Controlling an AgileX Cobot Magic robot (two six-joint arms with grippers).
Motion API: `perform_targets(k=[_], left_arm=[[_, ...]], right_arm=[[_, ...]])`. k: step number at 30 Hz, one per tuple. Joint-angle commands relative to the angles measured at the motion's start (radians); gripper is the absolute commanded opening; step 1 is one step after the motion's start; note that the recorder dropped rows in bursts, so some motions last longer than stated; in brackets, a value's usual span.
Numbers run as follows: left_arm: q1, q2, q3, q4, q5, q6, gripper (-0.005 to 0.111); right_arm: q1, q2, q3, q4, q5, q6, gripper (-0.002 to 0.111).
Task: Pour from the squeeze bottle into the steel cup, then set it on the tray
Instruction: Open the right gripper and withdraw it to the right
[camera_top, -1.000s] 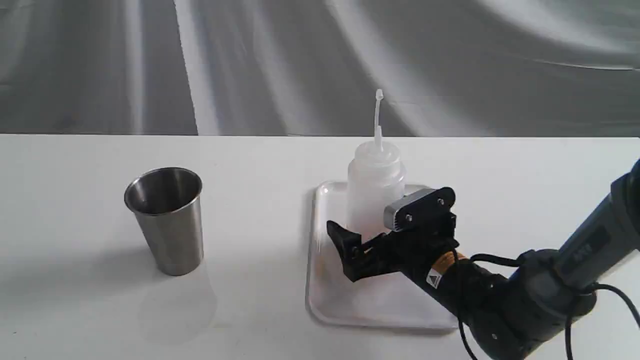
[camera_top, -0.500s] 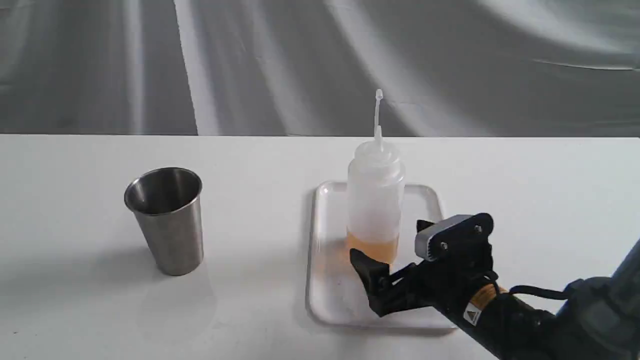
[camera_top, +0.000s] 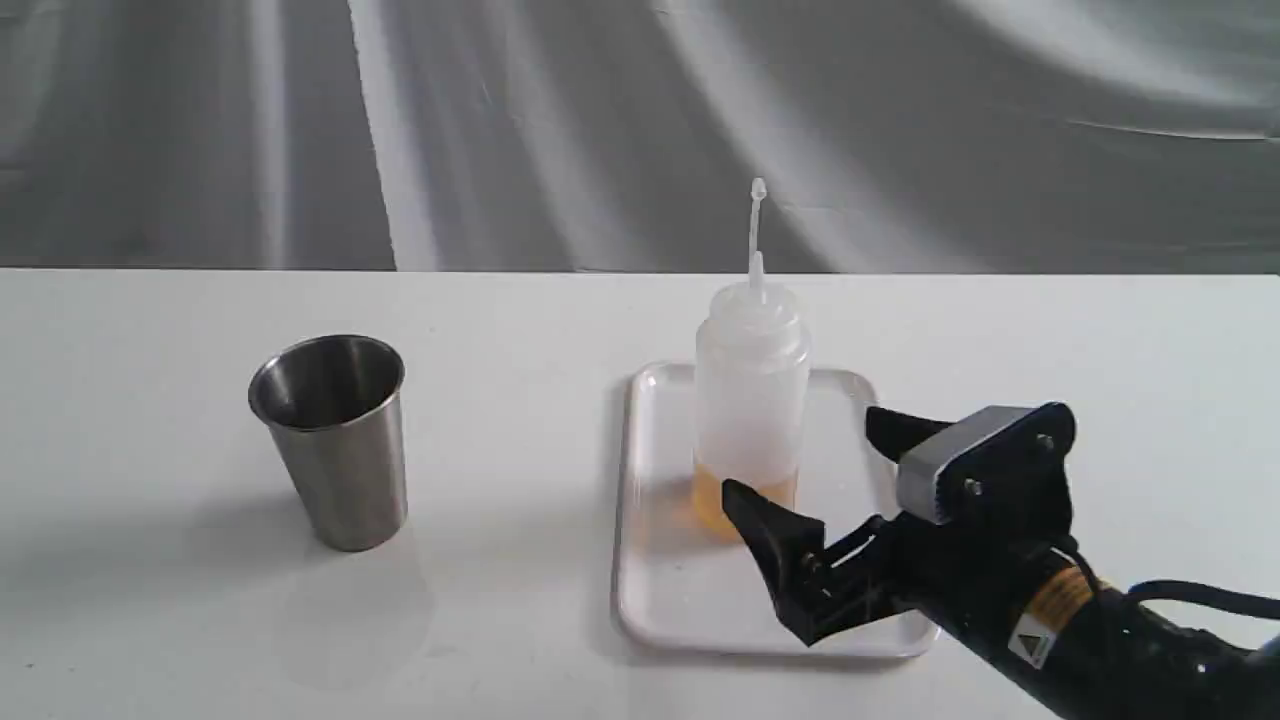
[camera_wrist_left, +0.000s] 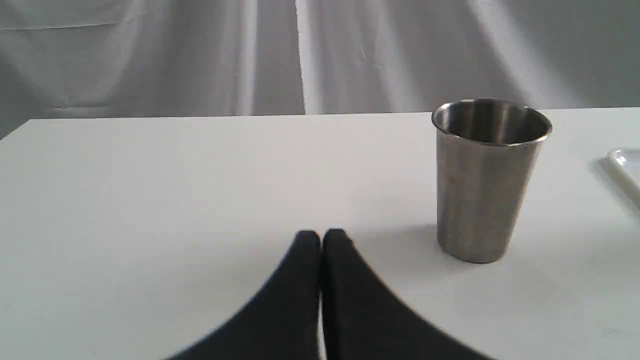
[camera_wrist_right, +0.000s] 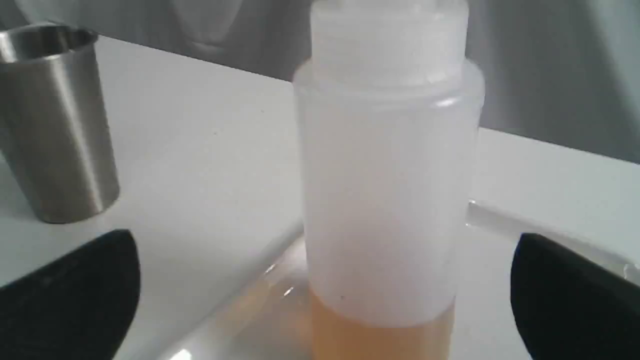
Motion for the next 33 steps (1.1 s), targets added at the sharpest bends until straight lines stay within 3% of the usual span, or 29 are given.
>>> perform_targets(k=[1, 12, 25, 29, 33], left_arm=[[-0.008, -0.003, 0.004, -0.001, -0.008, -0.005, 0.0], [-0.008, -0.003, 0.004, -0.001, -0.008, -0.002, 0.0], [-0.008, -0.003, 0.004, -0.001, -0.008, -0.005, 0.0], [-0.008, -0.003, 0.004, -0.001, -0.008, -0.003, 0.0], [-0.008, -0.003, 0.004, -0.001, -0.008, -0.003, 0.0]], right_arm=[[-0.008, -0.106, 0.056, -0.031, -0.015, 0.016, 0.105], [-0.008, -0.484, 0.172, -0.355, -0.015, 0.262, 0.105], [-0.008, -0.91, 0.357, -0.327, -0.015, 0.412, 0.1], [-0.008, -1.029, 0.381, -0.307, -0.015, 0.424, 0.085], [-0.008, -1.12, 0.381, -0.304, 0.049, 0.424, 0.049]])
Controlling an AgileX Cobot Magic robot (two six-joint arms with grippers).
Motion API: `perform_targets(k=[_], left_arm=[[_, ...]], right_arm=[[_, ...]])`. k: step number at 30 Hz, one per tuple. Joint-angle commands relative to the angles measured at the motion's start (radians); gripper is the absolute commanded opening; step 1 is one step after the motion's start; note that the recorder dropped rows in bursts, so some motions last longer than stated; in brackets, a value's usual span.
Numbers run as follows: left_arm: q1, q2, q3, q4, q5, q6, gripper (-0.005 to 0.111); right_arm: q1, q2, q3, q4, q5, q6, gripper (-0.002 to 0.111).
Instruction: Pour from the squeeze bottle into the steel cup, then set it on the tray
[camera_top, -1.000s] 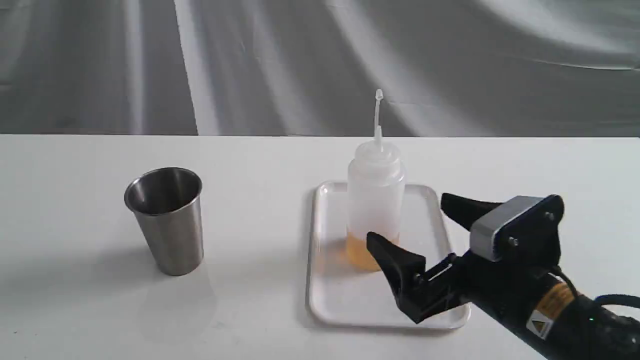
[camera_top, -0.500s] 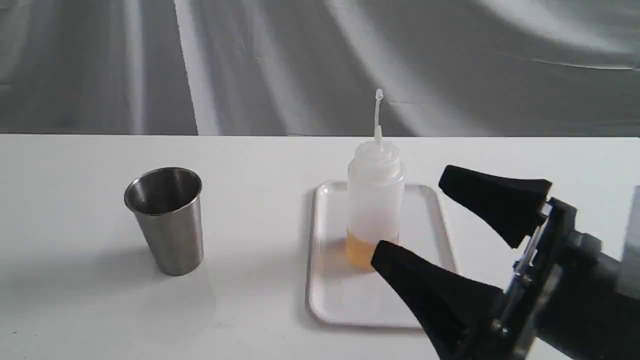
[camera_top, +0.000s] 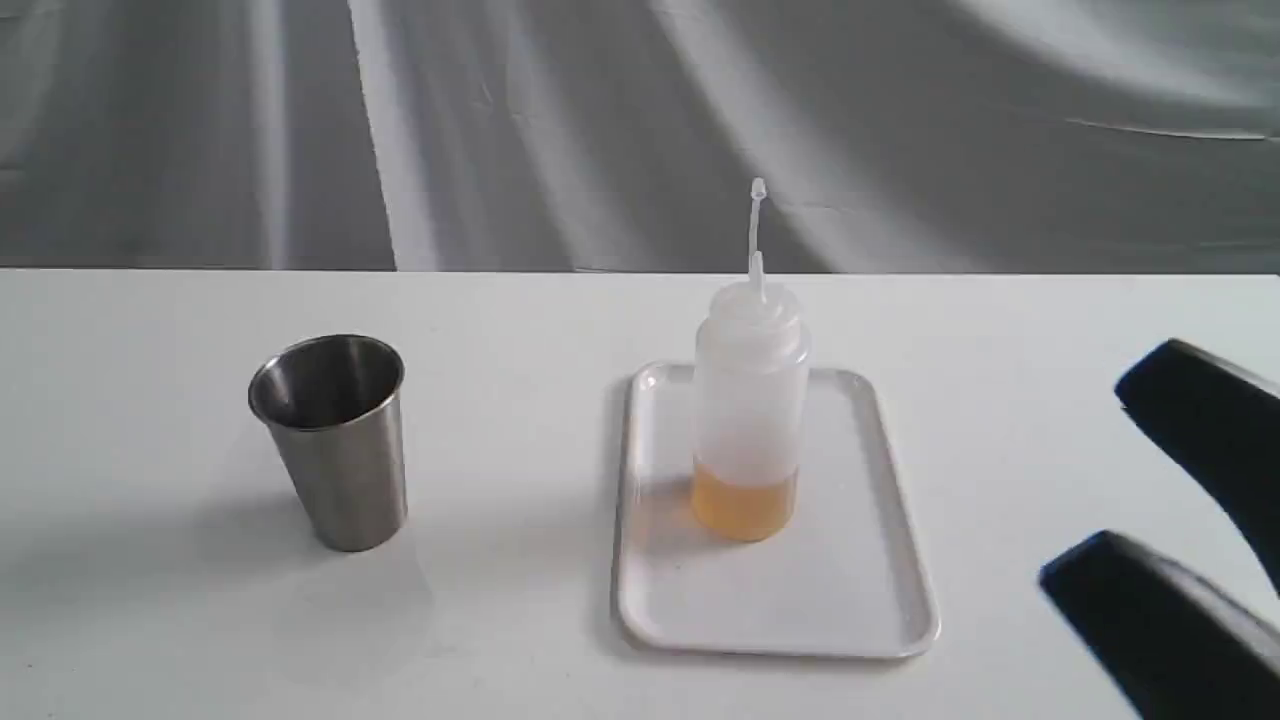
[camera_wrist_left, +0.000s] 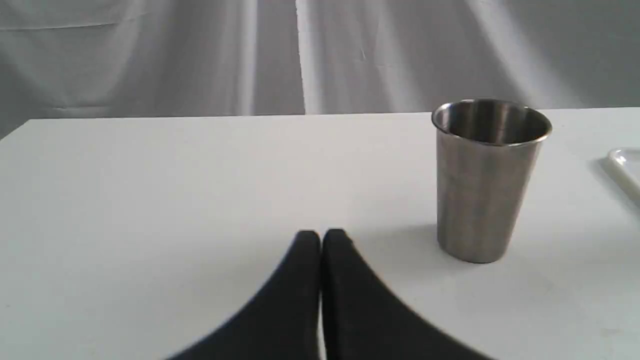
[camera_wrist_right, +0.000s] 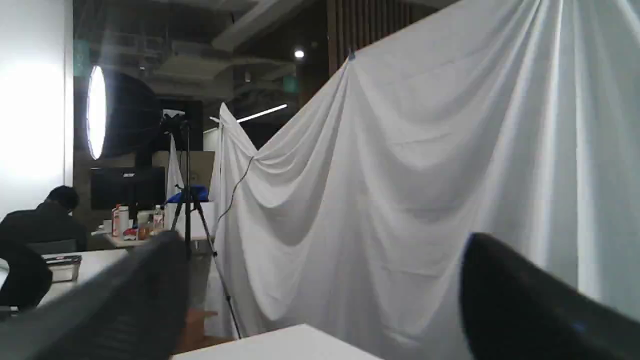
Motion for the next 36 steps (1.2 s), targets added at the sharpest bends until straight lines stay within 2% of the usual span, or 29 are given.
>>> perform_targets(k=[1, 4, 5, 11, 14, 22, 29, 36], left_arm=[[-0.008, -0.003, 0.004, -0.001, -0.008, -0.003, 0.0], [-0.008, -0.003, 0.004, -0.001, -0.008, -0.003, 0.0], [-0.008, -0.003, 0.004, -0.001, -0.008, -0.003, 0.0], [-0.008, -0.003, 0.004, -0.001, -0.008, -0.005, 0.0], [-0.008, -0.003, 0.004, -0.001, -0.008, -0.005, 0.0], [-0.008, -0.003, 0.004, -0.001, -0.008, -0.003, 0.0], [-0.008, -0.003, 0.004, -0.001, -0.008, -0.003, 0.0], [-0.008, -0.003, 0.004, -0.001, -0.008, -0.005, 0.0]], right_arm=[[-0.008, -0.066, 0.004, 0.01, 0.049, 0.004, 0.038], [-0.008, -0.124, 0.004, 0.01, 0.103, 0.024, 0.003], [-0.008, -0.14, 0.004, 0.01, 0.113, 0.042, 0.0], [-0.008, -0.248, 0.004, 0.005, 0.157, 0.075, 0.0], [-0.008, -0.322, 0.004, 0.005, 0.238, 0.075, 0.0], [-0.008, -0.576, 0.004, 0.026, 0.798, 0.027, 0.0], [-0.008, -0.742, 0.004, 0.052, 1.134, 0.025, 0.0], [-0.008, -0.819, 0.004, 0.151, 1.153, 0.031, 0.0]])
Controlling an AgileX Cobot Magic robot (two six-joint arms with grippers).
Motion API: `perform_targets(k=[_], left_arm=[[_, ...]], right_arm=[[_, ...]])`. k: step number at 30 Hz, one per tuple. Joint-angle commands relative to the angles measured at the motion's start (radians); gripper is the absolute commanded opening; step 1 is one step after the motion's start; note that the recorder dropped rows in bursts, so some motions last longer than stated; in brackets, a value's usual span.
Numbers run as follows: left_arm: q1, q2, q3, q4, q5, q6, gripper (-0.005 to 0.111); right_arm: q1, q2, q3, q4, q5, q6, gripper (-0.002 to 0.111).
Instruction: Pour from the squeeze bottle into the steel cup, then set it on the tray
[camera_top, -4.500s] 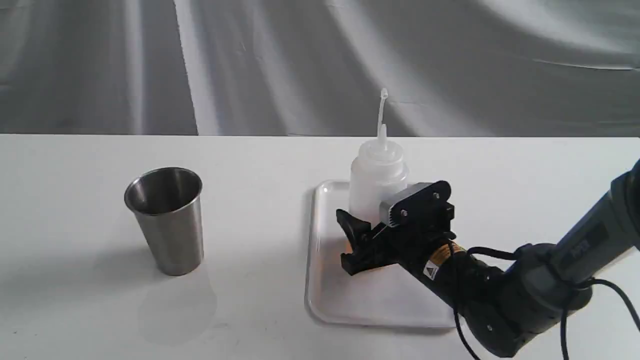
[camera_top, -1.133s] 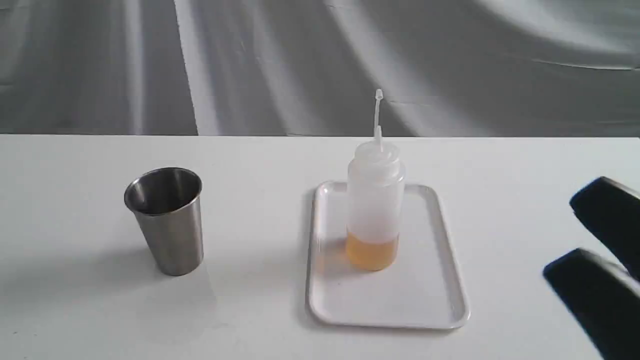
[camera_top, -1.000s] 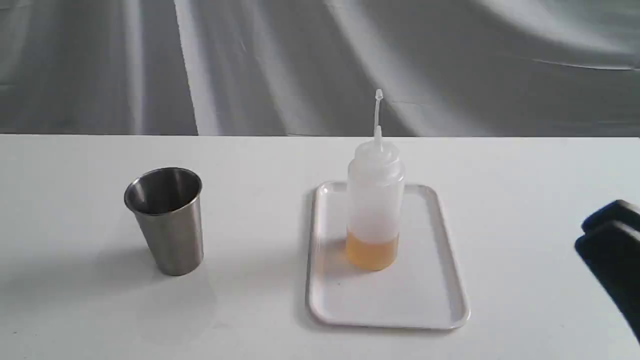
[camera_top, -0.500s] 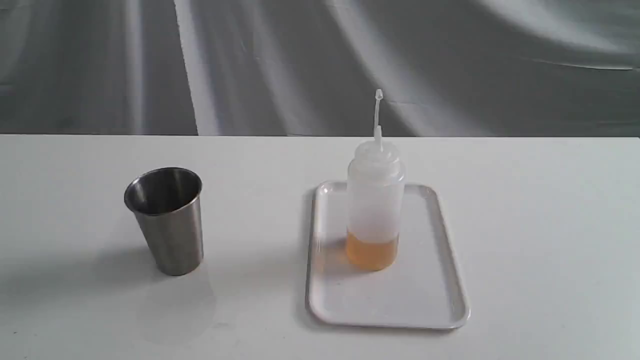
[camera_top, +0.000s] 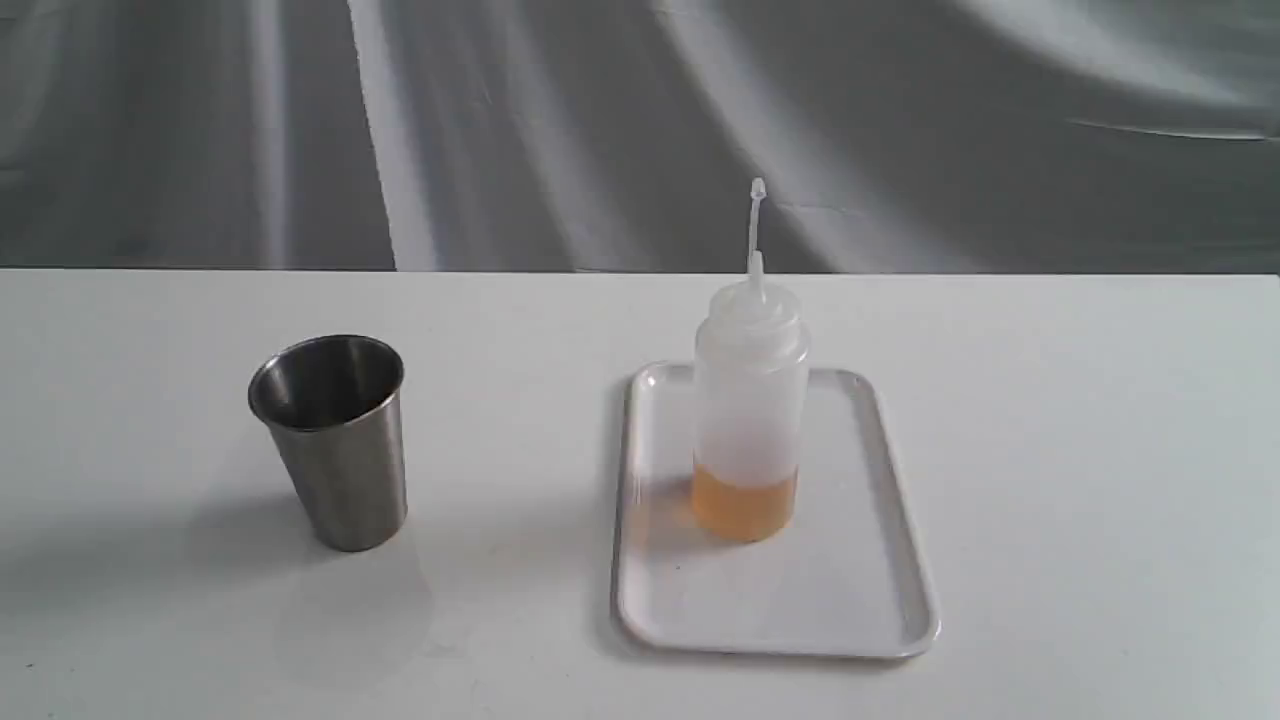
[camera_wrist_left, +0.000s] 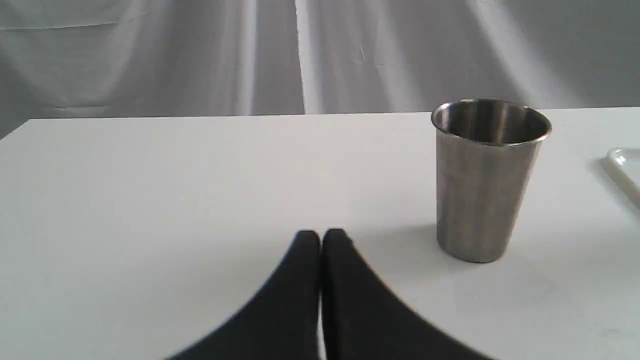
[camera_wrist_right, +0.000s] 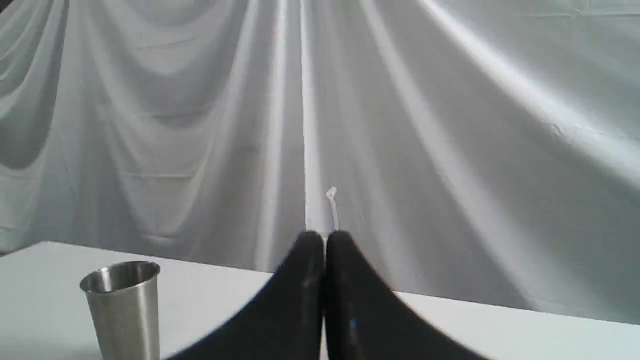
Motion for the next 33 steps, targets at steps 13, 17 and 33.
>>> perform_targets(k=[13, 17, 33], left_arm=[[-0.008, -0.003, 0.004, -0.001, -0.008, -0.002, 0.0], [-0.008, -0.003, 0.004, -0.001, -0.008, -0.002, 0.0], [-0.008, -0.003, 0.004, -0.001, -0.008, -0.002, 0.0]], right_arm=[[-0.008, -0.029, 0.008, 0.25, 0.011, -0.001, 0.0], [-0.008, -0.029, 0.046, 0.239, 0.016, -0.001, 0.0], [-0.136, -0.029, 0.076, 0.199, 0.093, 0.0, 0.0]])
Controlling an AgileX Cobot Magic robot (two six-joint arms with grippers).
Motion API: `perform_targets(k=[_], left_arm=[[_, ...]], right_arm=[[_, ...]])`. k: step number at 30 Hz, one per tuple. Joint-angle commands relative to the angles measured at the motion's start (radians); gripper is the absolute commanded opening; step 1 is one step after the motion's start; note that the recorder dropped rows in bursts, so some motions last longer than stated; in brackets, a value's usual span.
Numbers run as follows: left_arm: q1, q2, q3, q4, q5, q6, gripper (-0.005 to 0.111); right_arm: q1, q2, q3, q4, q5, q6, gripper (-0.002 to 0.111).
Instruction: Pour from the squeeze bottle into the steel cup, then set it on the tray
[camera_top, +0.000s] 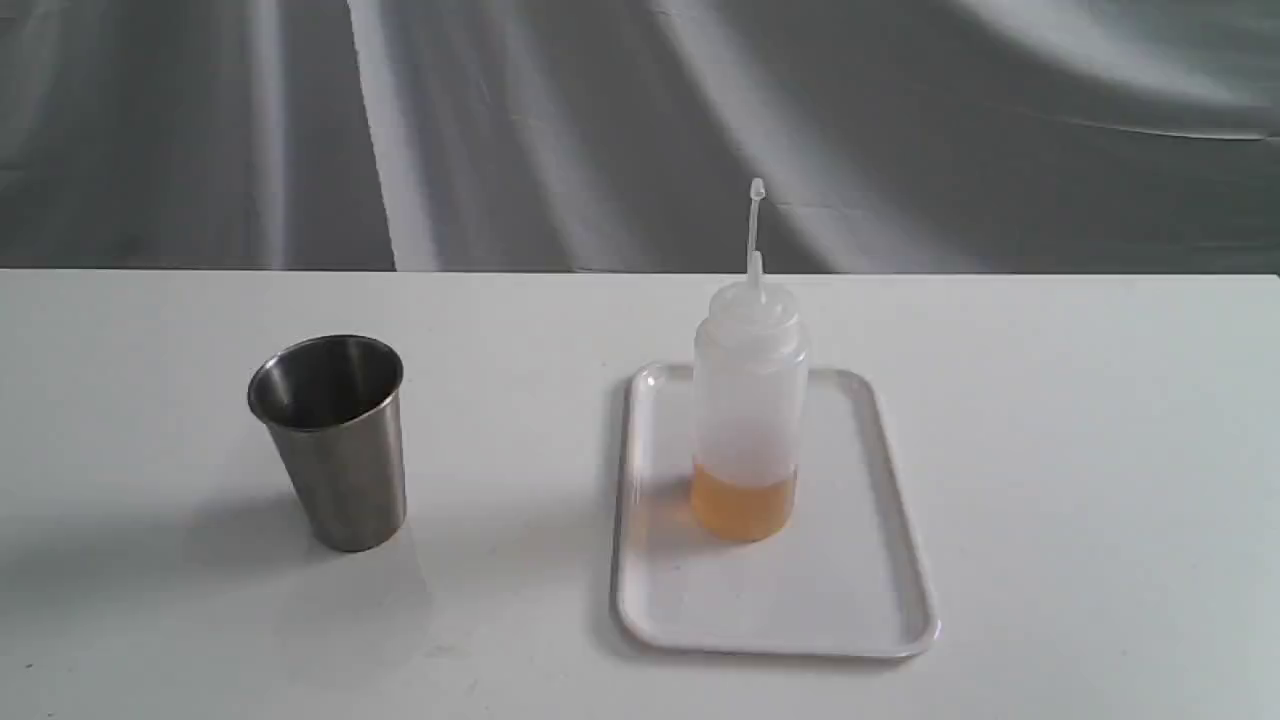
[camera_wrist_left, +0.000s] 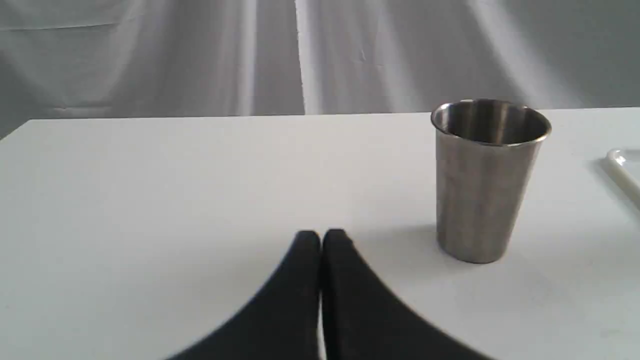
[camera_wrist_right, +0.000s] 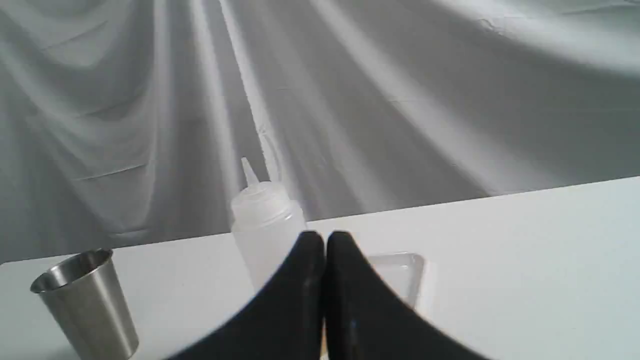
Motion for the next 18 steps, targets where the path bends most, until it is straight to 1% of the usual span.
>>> perform_targets(k=[1, 5, 11, 15, 18], left_arm=[[-0.008, -0.003, 0.004, -0.001, -0.008, -0.002, 0.0], [-0.008, -0.003, 0.004, -0.001, -0.008, -0.002, 0.0], [-0.008, -0.003, 0.004, -0.001, -0.008, -0.005, 0.0], [-0.008, -0.003, 0.004, -0.001, -0.008, -0.005, 0.0], [-0.008, -0.003, 0.004, -0.001, -0.008, -0.005, 0.0]], right_arm=[[-0.039, -0.004, 0.003, -0.013, 0.006, -0.002, 0.0], [-0.094, -0.004, 0.003, -0.013, 0.006, -0.006, 0.0], [-0.149, -0.004, 0.003, -0.013, 0.006, -0.006, 0.0], [-0.212, -0.004, 0.003, -0.05, 0.01, -0.037, 0.0], [-0.255, -0.004, 0.003, -0.051, 0.051, -0.054, 0.0]])
